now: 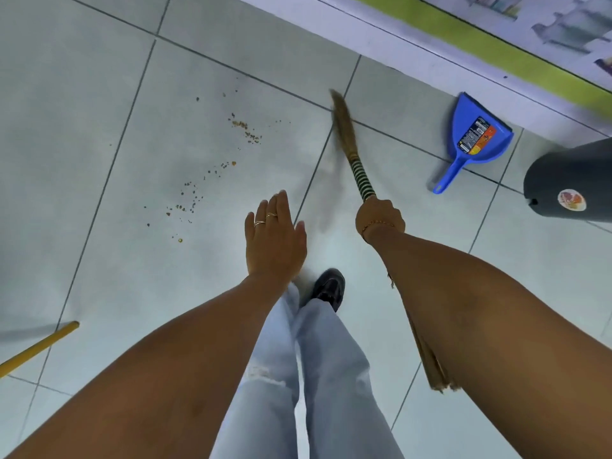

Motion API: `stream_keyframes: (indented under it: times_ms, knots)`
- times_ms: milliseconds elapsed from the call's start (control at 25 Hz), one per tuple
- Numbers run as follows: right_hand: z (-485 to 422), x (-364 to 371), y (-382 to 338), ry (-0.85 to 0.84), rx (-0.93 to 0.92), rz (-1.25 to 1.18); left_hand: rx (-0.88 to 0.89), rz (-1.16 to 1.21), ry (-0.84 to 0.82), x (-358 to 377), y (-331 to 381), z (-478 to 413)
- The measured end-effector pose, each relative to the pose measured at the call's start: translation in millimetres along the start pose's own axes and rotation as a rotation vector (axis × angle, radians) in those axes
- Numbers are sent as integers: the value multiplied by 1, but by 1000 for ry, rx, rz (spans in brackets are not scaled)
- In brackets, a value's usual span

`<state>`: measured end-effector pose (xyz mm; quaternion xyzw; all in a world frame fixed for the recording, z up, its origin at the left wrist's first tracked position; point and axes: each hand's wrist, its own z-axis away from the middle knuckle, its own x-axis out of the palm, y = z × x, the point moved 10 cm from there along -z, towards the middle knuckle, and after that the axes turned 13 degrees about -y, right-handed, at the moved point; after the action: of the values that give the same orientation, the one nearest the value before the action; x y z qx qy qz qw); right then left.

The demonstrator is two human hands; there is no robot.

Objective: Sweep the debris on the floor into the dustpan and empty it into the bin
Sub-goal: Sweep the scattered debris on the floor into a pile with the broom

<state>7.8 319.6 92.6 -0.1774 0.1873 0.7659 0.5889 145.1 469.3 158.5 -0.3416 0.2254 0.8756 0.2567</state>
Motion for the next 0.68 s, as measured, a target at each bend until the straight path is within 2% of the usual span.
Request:
stream_keyframes:
  times_ms: [200,440,680]
  knots:
    - [7,45,-53,-61,-63,88,30,1,4,2,-37,1]
    - [22,77,-134,-57,-126,208,58,-3,34,-21,-111,-3]
    - [53,114,-168,-59,-148,232,96,-33,63,-53,-165,-9]
